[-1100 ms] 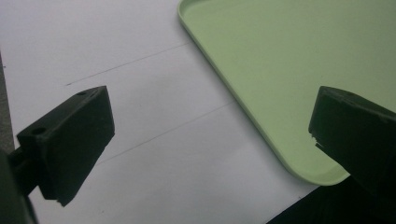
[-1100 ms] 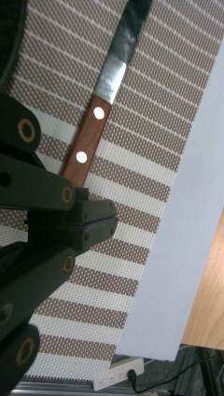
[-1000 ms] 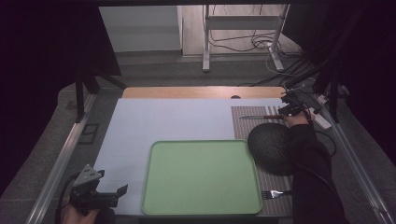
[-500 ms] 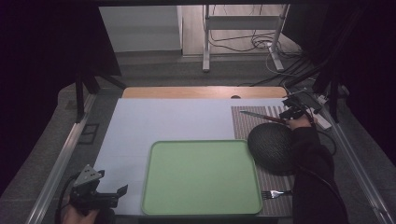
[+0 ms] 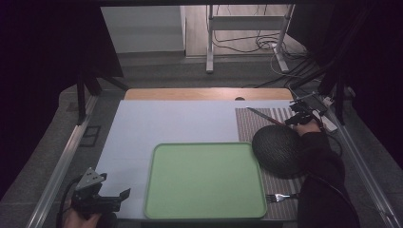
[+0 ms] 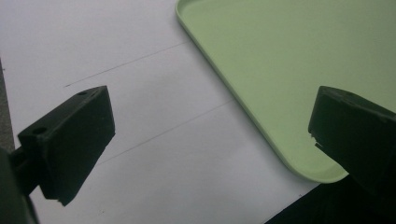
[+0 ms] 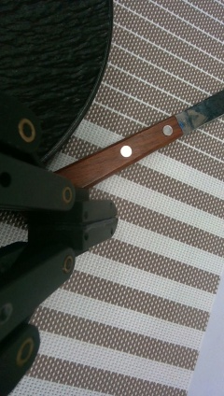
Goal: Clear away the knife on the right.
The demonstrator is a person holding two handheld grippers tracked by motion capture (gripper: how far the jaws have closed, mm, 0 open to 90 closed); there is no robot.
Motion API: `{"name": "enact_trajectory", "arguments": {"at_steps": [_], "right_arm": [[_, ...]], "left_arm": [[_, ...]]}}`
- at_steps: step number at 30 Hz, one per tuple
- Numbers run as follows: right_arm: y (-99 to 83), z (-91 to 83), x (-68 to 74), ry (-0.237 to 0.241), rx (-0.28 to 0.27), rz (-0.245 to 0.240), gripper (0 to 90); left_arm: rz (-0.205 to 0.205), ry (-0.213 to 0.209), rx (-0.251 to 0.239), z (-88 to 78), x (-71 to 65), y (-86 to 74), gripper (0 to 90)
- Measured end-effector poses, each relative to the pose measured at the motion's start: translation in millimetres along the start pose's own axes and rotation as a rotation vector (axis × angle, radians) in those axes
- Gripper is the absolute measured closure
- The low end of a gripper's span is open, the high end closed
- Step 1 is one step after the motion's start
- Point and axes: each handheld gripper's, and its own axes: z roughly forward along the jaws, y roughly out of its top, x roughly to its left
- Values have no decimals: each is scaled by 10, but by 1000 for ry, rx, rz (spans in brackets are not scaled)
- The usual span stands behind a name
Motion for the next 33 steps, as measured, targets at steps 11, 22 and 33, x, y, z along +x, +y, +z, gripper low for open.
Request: {"name": "enact_trajectory", "arguments": {"at_steps": [11,22,33], "right_arm": [[77,-79,46,-7,-46,-15,785],[213,-95,234,-7,-78,-37,380],[330,-9,426,-20,-56,-64,21]], "left_arm": [[2,-2,-1,-1,-2,0,10],[2,-3,-2,-1,-1,-1,11],[3,-3,-1,-1,-1,-1,11]]}}
